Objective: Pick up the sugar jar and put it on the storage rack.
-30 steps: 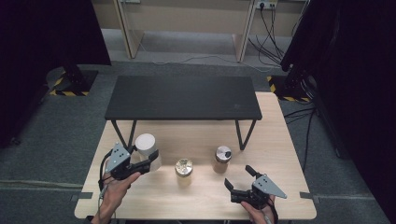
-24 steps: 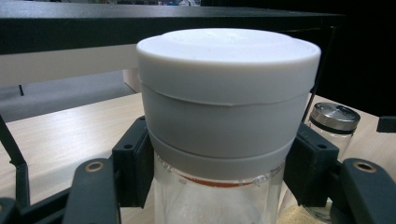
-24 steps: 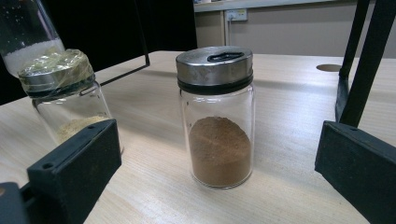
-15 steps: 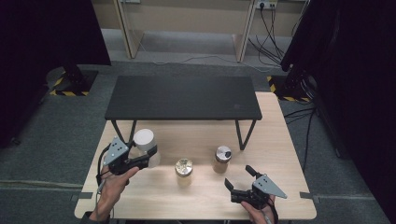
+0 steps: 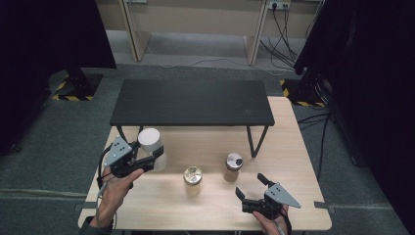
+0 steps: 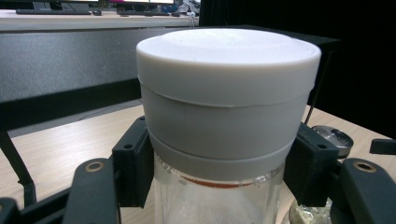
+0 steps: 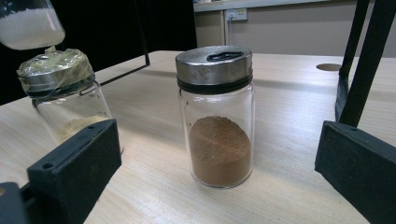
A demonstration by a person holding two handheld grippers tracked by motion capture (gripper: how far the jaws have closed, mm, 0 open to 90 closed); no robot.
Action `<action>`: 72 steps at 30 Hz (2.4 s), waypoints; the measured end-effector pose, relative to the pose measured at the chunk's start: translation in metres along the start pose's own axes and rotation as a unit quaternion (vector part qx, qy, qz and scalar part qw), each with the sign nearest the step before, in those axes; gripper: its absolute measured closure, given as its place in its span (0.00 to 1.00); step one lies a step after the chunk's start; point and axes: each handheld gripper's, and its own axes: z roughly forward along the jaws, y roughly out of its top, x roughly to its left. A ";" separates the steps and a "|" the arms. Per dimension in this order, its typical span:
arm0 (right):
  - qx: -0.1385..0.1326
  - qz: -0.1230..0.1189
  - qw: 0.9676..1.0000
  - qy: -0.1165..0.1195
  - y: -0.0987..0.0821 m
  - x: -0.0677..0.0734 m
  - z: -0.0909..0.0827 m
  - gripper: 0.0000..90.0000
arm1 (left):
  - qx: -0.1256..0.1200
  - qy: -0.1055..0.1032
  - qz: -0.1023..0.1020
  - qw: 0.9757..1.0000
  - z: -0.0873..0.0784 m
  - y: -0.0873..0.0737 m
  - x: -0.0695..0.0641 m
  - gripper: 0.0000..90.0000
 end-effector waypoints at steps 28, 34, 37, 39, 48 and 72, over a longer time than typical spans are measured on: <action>0.001 0.001 1.000 0.001 0.000 0.000 0.000 0.01 | 0.017 -0.009 0.002 1.000 -0.003 0.059 0.008 0.39; 0.000 0.003 1.000 0.001 -0.001 0.000 0.000 0.01 | 0.016 -0.007 0.005 1.000 -0.004 0.073 0.010 0.39; 0.001 0.003 1.000 0.001 -0.001 0.000 0.000 0.01 | 0.018 -0.009 0.003 1.000 -0.004 0.080 0.011 0.39; 0.001 0.003 1.000 0.002 -0.001 0.000 0.001 0.01 | 0.018 -0.009 0.003 1.000 -0.003 0.085 0.012 0.39; 0.001 0.004 1.000 0.002 -0.001 0.000 0.001 0.01 | 0.021 -0.003 0.002 1.000 0.004 0.104 0.017 0.39; 0.001 0.003 1.000 0.004 -0.001 0.000 0.001 0.01 | 0.019 0.036 -0.004 0.999 0.033 0.134 0.034 0.39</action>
